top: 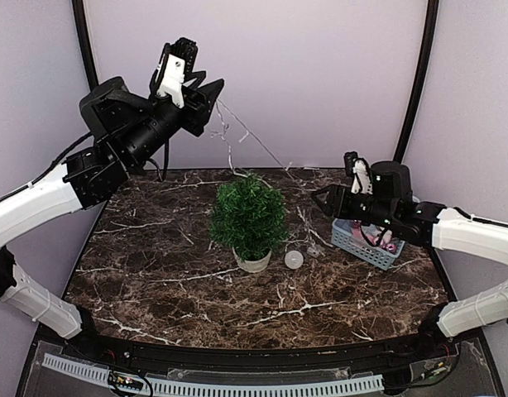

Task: Decorate the small christmas tree
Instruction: Pass from the right arm to the left, then pass from the left arm to the right

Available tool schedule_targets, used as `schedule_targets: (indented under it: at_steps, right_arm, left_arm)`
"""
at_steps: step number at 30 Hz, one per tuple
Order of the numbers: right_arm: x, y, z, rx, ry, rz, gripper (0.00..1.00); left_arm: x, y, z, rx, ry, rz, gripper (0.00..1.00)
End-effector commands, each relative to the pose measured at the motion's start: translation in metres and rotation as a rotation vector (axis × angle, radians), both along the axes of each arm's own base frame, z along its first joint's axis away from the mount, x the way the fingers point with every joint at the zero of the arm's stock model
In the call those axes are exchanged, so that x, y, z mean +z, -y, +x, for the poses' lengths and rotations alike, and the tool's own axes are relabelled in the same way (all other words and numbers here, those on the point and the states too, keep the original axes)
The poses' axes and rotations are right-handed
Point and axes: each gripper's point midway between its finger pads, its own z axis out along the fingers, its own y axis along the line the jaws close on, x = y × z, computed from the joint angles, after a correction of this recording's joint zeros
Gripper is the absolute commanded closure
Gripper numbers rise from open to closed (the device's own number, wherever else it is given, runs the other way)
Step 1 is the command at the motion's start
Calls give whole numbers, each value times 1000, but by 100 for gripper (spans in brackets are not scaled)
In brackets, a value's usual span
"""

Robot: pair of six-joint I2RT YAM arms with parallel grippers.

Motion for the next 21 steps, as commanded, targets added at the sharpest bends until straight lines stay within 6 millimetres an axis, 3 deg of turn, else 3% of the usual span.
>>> schedule_targets:
  at_steps: [1, 4, 10, 16, 21]
  right_arm:
    - [2, 17, -5, -47, 14, -39, 29]
    - [1, 27, -11, -65, 22, -61, 17]
    - [9, 27, -25, 1, 78, -57, 8]
    - [5, 7, -38, 146, 81, -41, 8]
    - [8, -21, -61, 324, 126, -3, 11]
  left_arm:
    - [54, -37, -16, 47, 74, -116, 100]
    - [65, -47, -17, 79, 91, -121, 100]
    - [78, -59, -26, 85, 109, -147, 100]
    - [86, -60, -31, 62, 113, -157, 100]
    - [95, -65, -35, 62, 126, -171, 100]
